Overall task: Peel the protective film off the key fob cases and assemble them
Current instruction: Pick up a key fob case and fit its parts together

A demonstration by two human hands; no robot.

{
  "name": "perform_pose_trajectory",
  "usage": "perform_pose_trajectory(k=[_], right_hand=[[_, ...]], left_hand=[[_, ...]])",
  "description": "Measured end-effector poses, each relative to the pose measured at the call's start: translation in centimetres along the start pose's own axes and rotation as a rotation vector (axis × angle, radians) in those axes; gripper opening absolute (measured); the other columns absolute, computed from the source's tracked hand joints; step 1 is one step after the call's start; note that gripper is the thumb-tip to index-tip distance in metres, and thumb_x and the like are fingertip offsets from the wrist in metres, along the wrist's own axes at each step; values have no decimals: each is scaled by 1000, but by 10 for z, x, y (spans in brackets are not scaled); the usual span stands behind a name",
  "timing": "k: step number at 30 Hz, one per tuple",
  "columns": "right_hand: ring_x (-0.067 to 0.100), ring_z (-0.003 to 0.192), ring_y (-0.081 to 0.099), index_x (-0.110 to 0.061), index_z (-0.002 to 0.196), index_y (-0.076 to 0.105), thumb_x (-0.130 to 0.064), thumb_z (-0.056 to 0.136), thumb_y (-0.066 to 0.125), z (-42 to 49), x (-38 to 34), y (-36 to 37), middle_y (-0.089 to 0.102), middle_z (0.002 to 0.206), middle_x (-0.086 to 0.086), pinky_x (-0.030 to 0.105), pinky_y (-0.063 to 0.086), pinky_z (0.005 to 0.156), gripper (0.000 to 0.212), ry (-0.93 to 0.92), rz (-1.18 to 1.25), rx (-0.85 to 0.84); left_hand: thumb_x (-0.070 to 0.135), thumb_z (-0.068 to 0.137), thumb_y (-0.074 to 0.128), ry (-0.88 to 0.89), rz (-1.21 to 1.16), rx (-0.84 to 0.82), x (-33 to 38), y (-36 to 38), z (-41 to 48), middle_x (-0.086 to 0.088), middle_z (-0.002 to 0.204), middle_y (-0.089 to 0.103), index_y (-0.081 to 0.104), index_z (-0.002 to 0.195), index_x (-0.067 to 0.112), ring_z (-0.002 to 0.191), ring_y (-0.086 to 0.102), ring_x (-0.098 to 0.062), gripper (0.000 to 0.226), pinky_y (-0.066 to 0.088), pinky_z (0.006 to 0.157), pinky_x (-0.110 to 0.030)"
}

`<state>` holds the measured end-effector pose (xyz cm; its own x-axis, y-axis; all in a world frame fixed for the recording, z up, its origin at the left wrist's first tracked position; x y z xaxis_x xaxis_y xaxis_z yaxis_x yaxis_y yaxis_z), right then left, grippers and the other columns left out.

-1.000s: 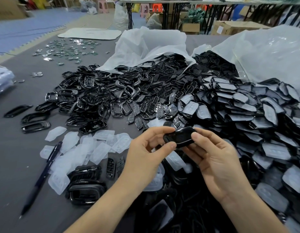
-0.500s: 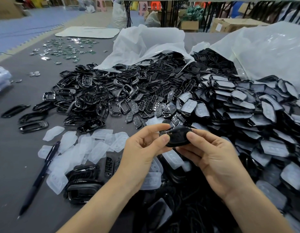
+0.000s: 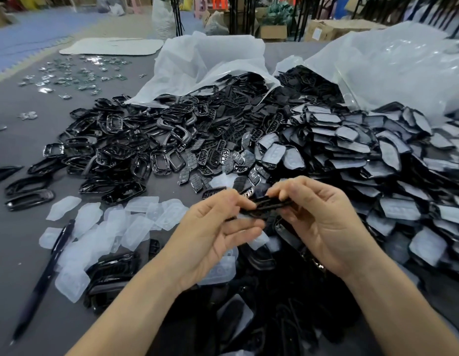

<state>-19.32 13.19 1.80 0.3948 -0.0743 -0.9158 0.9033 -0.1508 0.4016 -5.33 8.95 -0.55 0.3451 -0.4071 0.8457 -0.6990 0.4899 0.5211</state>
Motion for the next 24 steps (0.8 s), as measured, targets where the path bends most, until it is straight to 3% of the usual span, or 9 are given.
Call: perform_pose_trajectory(k=[3,7,10,13,17,21,22,24], right_hand=[[20,79,55,-19,74,72,-6,68,77,-1,-3,-4,71,85,2,25,44,70,16,-63,-223,-32],[21,85,61,-20,96,62,-2,74,60,-2,-8,-2,69,96,3,33,51,80,28,-122,-470,-118],[14,73,53,-16,103,58,4,76,60,-5,-4,6,59,99,6,23,48,73,33,-60,-523,-245],[19,74,55,-20,102,58,7,82,63,-4,0,6,55,96,3,29,48,72,33,-119,-719,-190],[18,76,59,-25,95,60,1,79,71,-6,1,8,56,84,-1,30,54,72,32,-241,-893,-33],[5,69,56,-23,88,65,-19,80,76,-6,-11,-6,61,75,-8,12,45,65,14,-357,-924,235],[5,74,53,-24,87,66,-23,80,75,-5,-11,-7,61,76,-10,12,42,70,10,-351,-1040,236],[10,91,44,-27,90,69,-32,81,72,-3,4,0,59,86,-13,20,36,86,11,-251,-1307,87]], left_hand=[[21,69,68,21,150,-23,-1,3,-1,-12,72,70,69,71,18,58,67,-14,4,54,54,-19],[26,69,69,33,233,-21,-3,2,-1,-19,75,70,57,99,16,60,69,-23,33,55,55,-25],[18,77,64,30,332,-18,-3,2,-1,-29,80,68,65,104,17,69,71,-26,27,57,60,-26],[-1,88,55,8,388,-38,-3,-1,-1,-16,84,74,69,101,8,75,73,-23,21,57,64,-21],[-9,91,52,22,471,-74,3,-3,-1,-9,88,75,69,100,13,83,73,-21,29,56,71,-21],[-10,92,48,189,415,172,21,-23,3,-8,90,75,61,99,9,84,73,-27,24,57,68,-22],[-9,93,46,214,349,233,26,-30,4,-9,93,75,56,101,6,85,73,-30,20,58,67,-24],[-8,96,42,212,200,294,28,-38,4,-13,99,73,49,105,6,87,72,-34,18,58,65,-28]])
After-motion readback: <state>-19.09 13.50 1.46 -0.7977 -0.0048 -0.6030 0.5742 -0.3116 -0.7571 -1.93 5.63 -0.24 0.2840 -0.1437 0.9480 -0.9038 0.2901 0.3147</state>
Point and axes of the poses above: each hand's wrist, its own z-axis towards the middle knuckle, its own y-axis out of the palm, x = y × z, the point moved 5 cm from there along z, towards the middle knuckle
